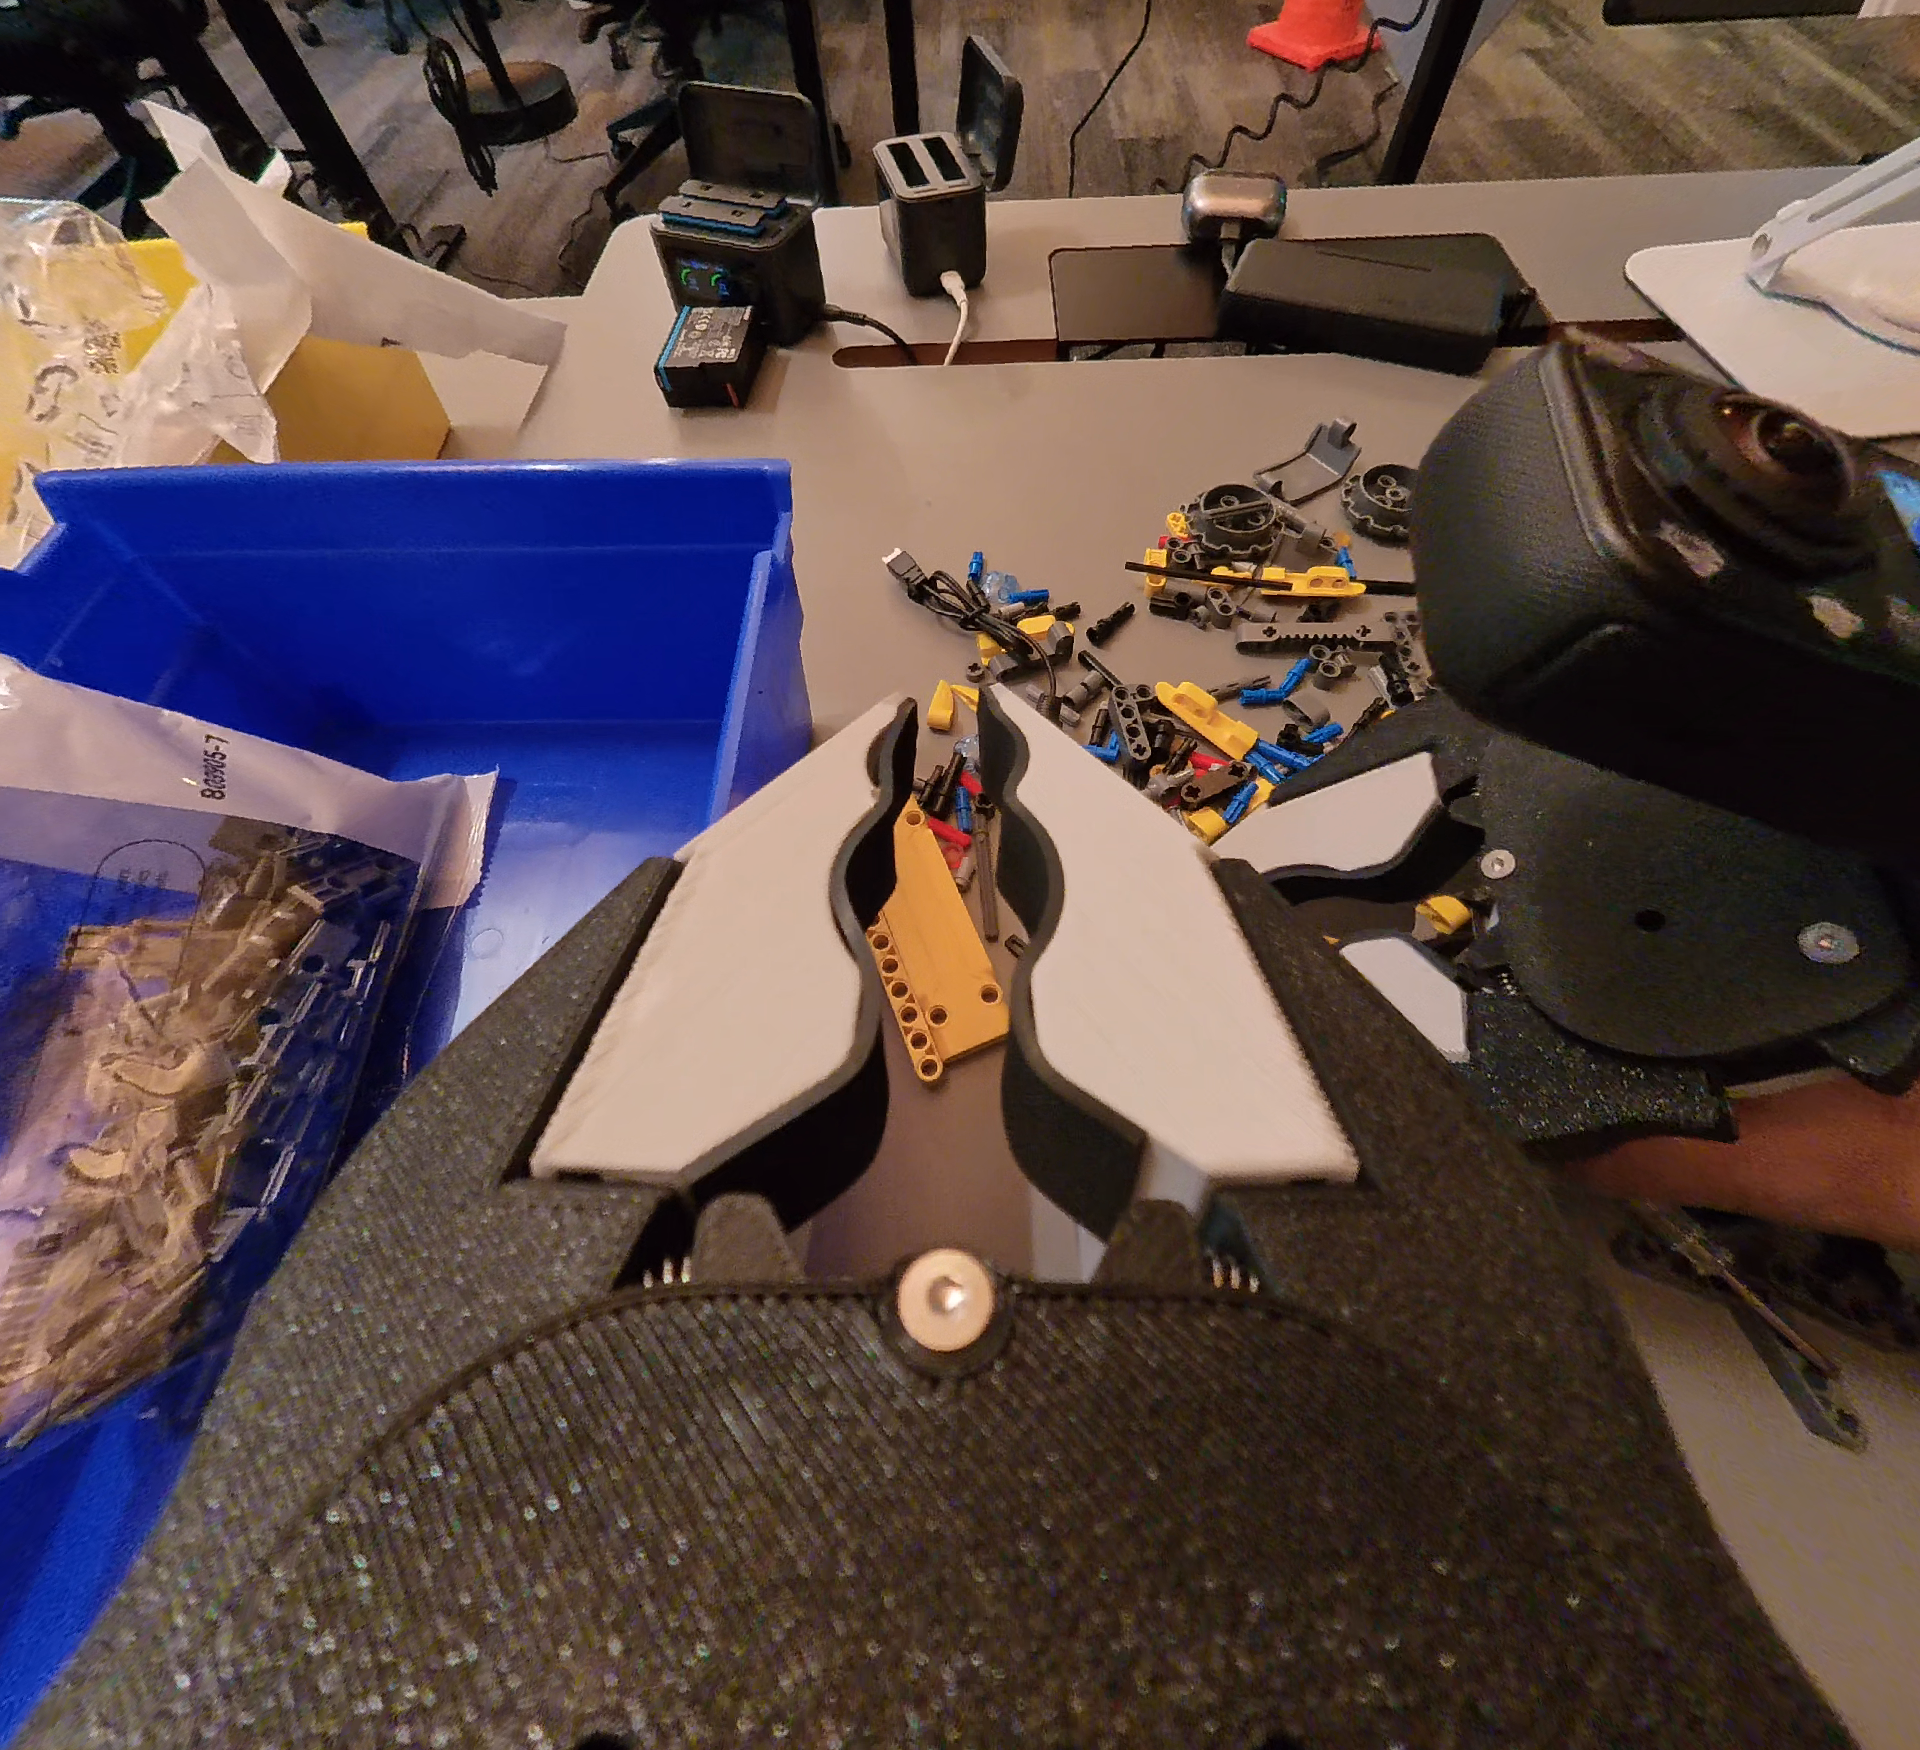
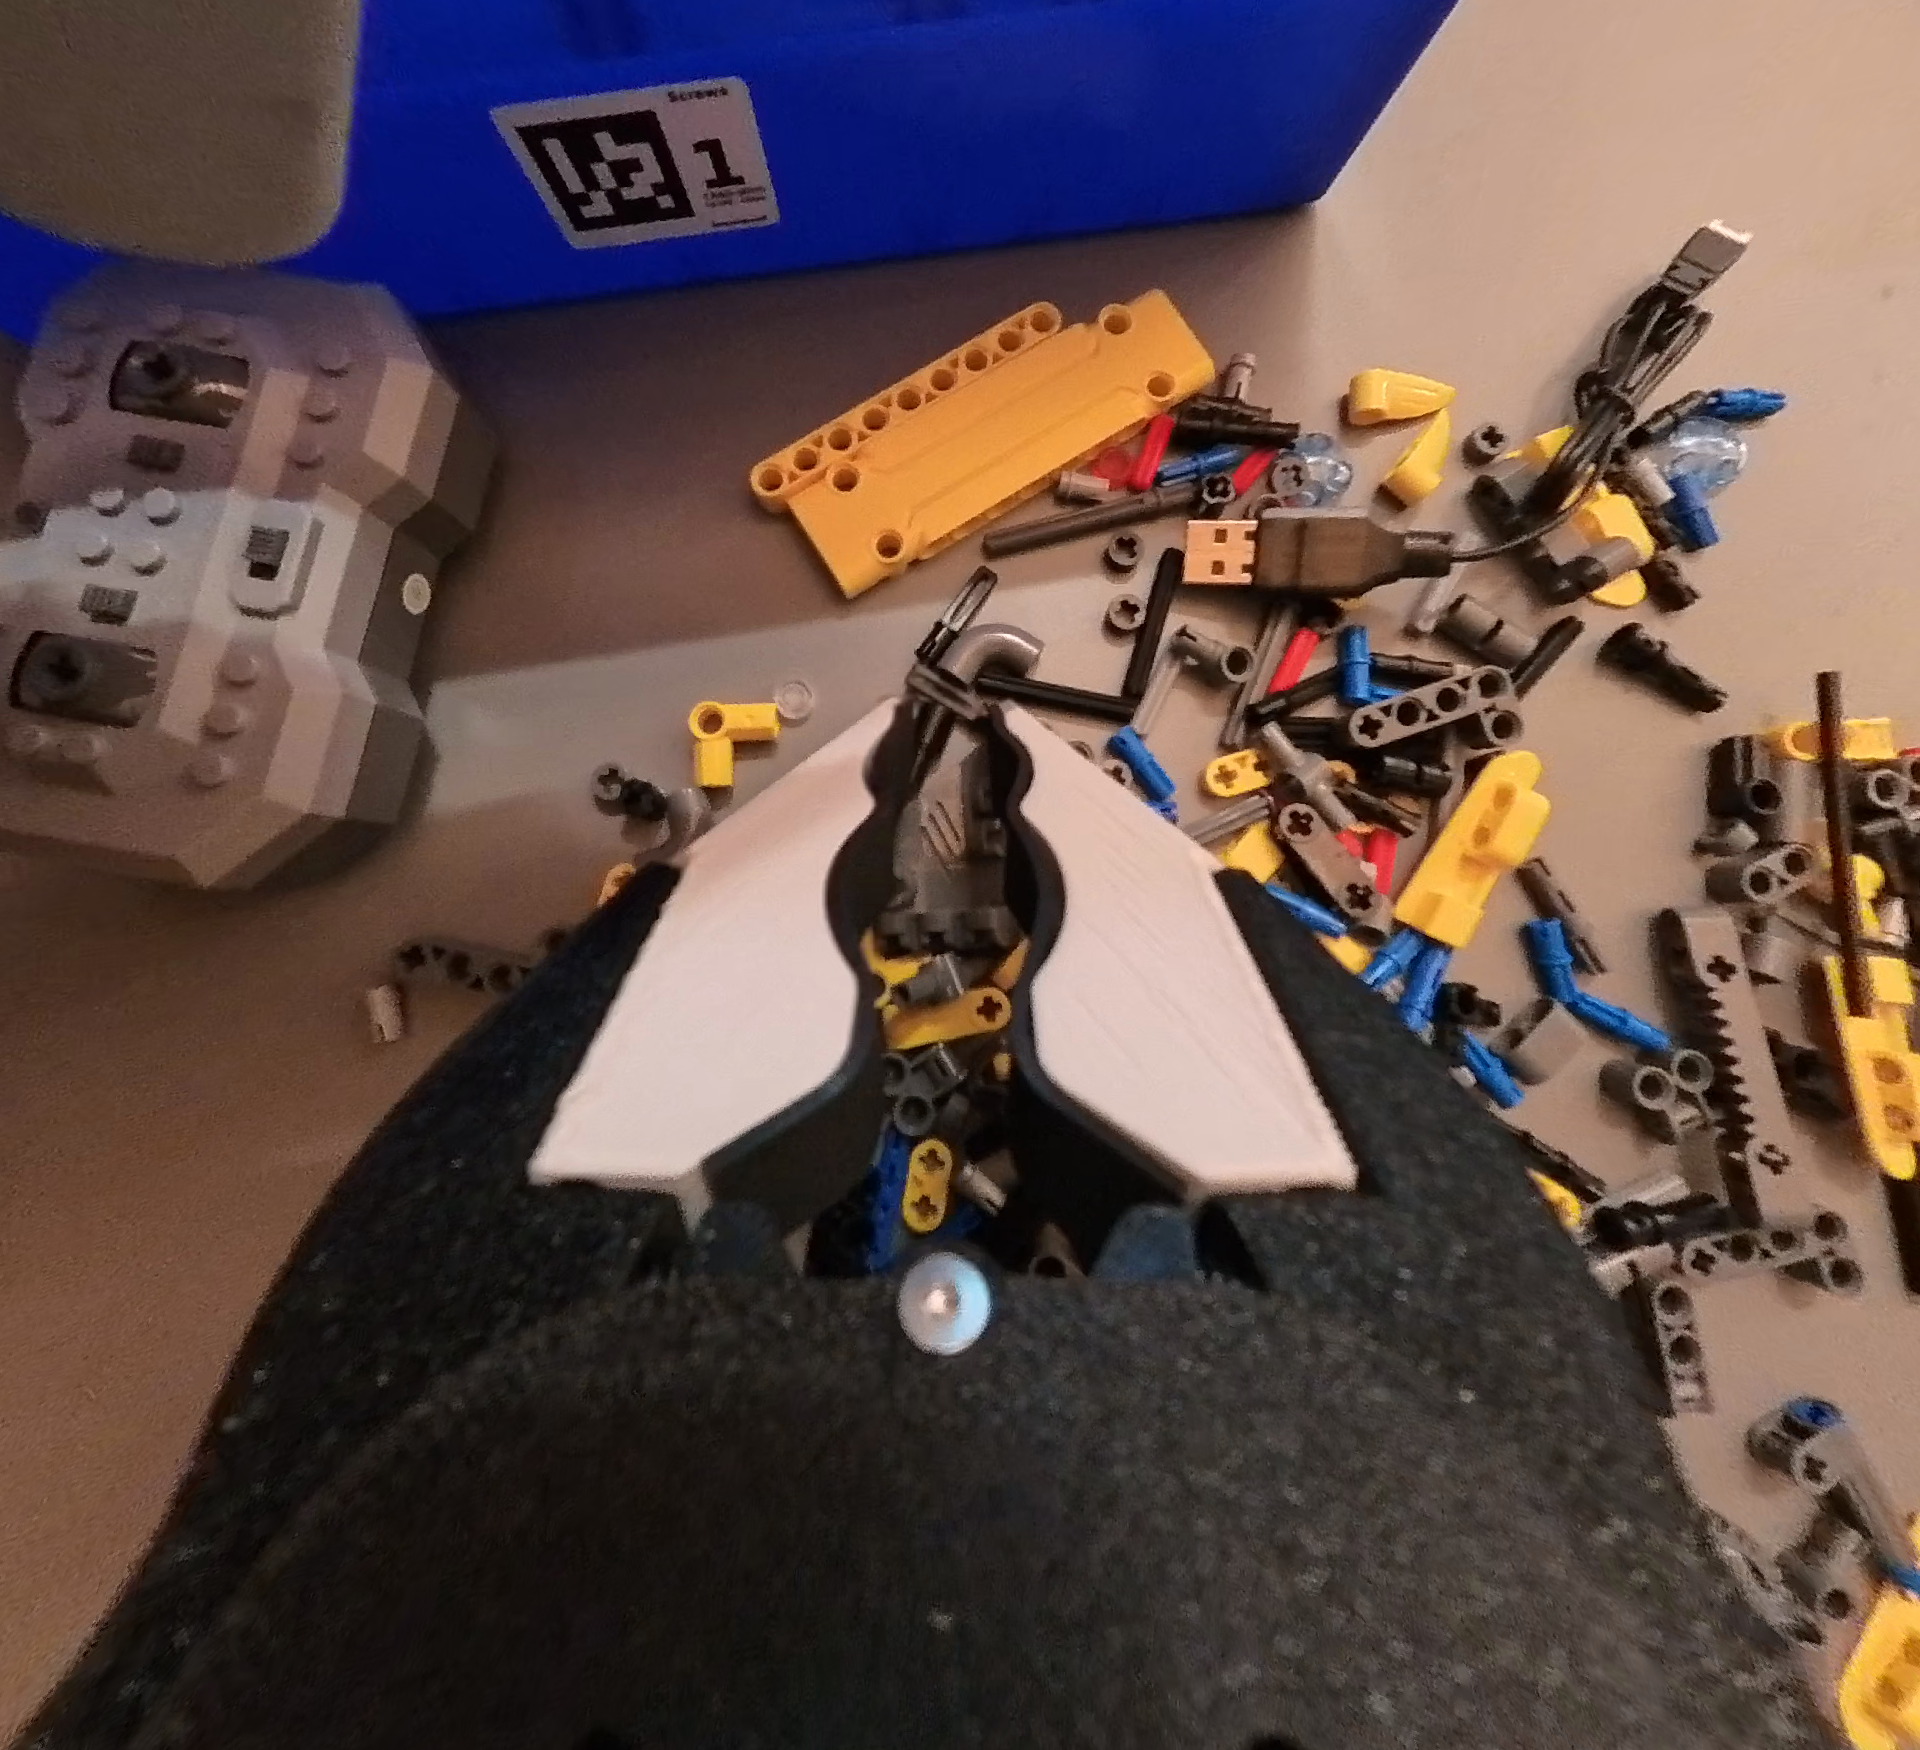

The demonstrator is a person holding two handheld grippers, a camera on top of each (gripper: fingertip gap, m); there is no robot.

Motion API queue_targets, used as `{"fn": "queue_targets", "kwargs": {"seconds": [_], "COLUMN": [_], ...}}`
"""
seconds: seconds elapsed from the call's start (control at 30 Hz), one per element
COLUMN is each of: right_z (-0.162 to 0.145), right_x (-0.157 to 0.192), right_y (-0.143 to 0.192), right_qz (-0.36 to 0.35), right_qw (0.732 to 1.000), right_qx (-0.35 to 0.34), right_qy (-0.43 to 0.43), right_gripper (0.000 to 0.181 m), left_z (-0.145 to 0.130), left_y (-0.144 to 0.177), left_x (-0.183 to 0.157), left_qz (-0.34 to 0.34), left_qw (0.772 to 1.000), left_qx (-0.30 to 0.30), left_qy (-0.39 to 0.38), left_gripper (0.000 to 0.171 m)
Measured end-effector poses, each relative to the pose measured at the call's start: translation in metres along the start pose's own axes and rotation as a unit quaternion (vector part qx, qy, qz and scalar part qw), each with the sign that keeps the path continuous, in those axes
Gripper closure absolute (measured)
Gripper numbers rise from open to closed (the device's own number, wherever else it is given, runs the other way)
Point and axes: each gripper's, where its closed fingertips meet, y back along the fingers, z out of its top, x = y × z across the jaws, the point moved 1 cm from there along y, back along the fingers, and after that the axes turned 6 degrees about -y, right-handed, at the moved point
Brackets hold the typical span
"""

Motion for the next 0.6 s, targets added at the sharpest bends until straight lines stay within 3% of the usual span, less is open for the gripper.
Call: {"fn": "queue_targets", "kwargs": {"seconds": [0.3, 0.53, 0.6], "right_z": [0.001, 0.005, 0.004], "right_x": [-0.004, -0.006, -0.002], "right_y": [0.004, 0.024, 0.022], "right_qz": [0.001, 0.010, 0.030], "right_qw": [1.000, 0.999, 0.999], "right_qx": [0.000, -0.033, -0.027], "right_qy": [0.002, -0.014, -0.030], "right_gripper": [0.181, 0.181, 0.174], "left_z": [0.000, 0.000, 0.001], "left_y": [0.000, -0.001, -0.001], "left_x": [0.000, -0.001, -0.002], "left_qz": [0.000, -0.003, -0.003], "left_qw": [1.000, 1.000, 1.000], "left_qx": [0.001, 0.000, 0.000], "left_qy": [-0.002, 0.000, -0.001], "left_gripper": [0.160, 0.160, 0.160]}}
